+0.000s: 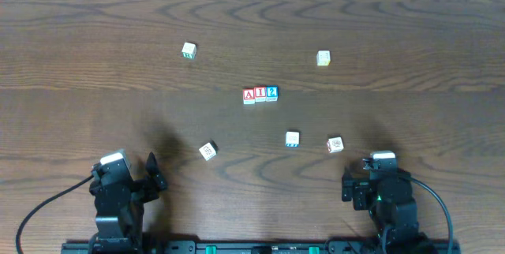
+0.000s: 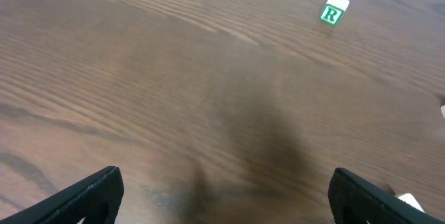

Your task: Spell out Ai2

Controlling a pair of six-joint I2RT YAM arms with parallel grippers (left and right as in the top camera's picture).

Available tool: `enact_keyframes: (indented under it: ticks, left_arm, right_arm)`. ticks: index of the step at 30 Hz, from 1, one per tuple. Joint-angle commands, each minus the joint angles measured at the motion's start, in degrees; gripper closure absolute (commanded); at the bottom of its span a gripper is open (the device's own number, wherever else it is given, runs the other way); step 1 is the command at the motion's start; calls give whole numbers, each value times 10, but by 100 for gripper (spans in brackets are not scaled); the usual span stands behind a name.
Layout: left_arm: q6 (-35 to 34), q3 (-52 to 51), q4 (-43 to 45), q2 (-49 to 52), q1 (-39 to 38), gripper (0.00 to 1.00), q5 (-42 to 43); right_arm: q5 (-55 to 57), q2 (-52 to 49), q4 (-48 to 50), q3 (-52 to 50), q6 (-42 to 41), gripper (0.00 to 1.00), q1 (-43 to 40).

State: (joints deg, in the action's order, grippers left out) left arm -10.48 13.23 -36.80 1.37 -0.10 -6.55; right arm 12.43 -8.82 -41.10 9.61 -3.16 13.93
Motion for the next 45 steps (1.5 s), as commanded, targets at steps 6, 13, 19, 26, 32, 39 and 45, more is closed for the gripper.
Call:
enact_keyframes:
  ticks: [6,13,19,26,32,39,45]
  left_arm:
    - [-4,-39,4,-12,0,5,4]
    - [4,-42,-4,-11,0,5,4]
    - [4,-42,-4,-10,0,5,4]
    - [4,-42,-4,-10,0,5,4]
    - [4,-42,-4,-11,0,5,4]
    - [4,-42,-4,-10,0,5,4]
    - [4,-42,-4,-11,0,5,4]
  right_arm:
    - [2,3,-1,-1,7,1,-4]
    - [2,3,-1,-1,7,1,-4]
    - [2,3,-1,-1,7,1,-4]
    - [2,3,-1,-1,7,1,-4]
    - [2,22,-1,-1,7,1,-3]
    - [2,69,12,-2,7,1,-4]
    - [2,83,13,-2,7,1,-5]
